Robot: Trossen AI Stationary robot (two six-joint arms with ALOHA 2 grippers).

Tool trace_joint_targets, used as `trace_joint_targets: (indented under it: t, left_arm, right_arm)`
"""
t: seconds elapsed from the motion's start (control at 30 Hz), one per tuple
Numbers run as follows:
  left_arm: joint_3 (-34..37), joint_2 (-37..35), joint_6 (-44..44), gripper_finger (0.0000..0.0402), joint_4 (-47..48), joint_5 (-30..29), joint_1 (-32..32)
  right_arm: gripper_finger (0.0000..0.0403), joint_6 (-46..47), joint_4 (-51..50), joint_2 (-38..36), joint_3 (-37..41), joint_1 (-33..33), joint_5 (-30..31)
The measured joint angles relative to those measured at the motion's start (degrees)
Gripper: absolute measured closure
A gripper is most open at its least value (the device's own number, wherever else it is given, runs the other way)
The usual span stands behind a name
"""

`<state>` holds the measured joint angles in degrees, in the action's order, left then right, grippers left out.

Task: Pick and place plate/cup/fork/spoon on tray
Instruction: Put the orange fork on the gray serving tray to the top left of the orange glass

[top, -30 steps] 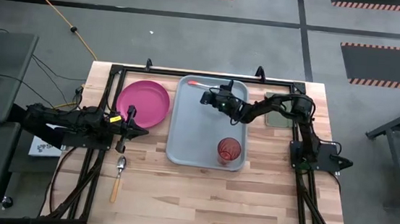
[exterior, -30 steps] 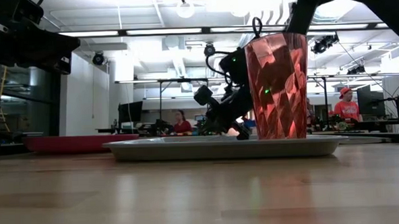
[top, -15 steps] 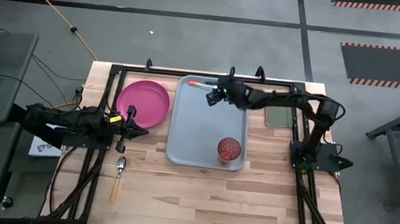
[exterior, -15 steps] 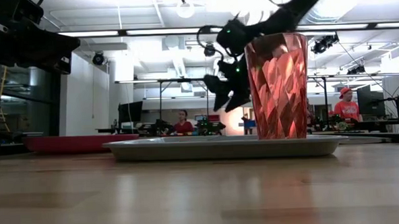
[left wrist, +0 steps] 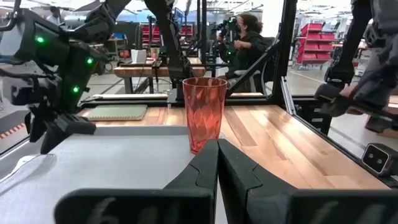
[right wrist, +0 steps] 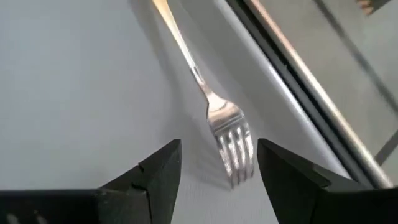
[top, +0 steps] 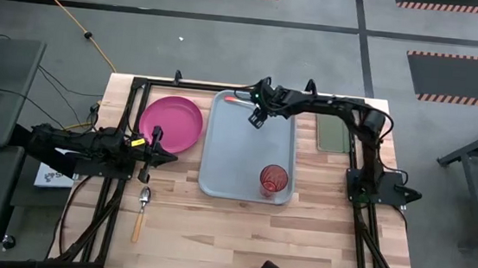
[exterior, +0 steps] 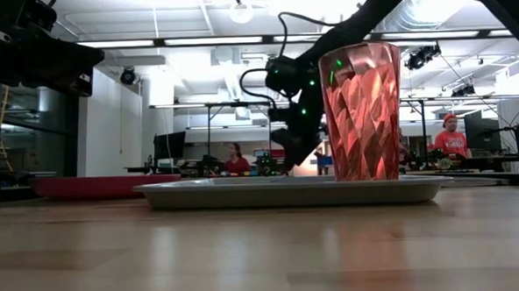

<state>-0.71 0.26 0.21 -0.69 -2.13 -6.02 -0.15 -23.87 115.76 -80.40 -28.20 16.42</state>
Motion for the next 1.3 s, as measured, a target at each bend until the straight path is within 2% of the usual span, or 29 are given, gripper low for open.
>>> trace_joint_targets:
  t: [0.2, 0.5, 0.7, 0.9, 1.2, 1.3]
  left_arm:
    - [0.0, 0.0, 0.0, 0.0401, 0.0, 0.0, 0.0]
    - [0.0, 0.0, 0.0, 0.0401, 0.0, 0.0, 0.0]
    - [0.0, 0.0, 0.0, 0.0401, 0.0, 0.0, 0.0]
    - [0.0, 0.0, 0.0, 0.0401, 0.0, 0.0, 0.0]
    - [0.0, 0.0, 0.0, 0.0401, 0.0, 0.0, 0.0]
    - [0.0, 0.0, 0.0, 0.0401, 0.0, 0.0, 0.0]
  right_arm:
    - [0.0201, -6.5, 2.7, 2.4, 0.0, 0.5, 1.1]
    - [0.0202, -12.8, 5.9, 4.0, 0.0, 1.8, 10.9]
    - [0.0217, -12.0, 6.3, 4.0, 0.0, 1.0, 10.2]
    - [0.0267, -11.5, 5.6, 4.0, 0.0, 0.4, 10.4]
    - [0.0391, -11.7, 5.3, 4.0, 0.0, 0.4, 10.7]
    - [0.0394, -11.5, 5.3, 4.0, 0.0, 0.4, 10.5]
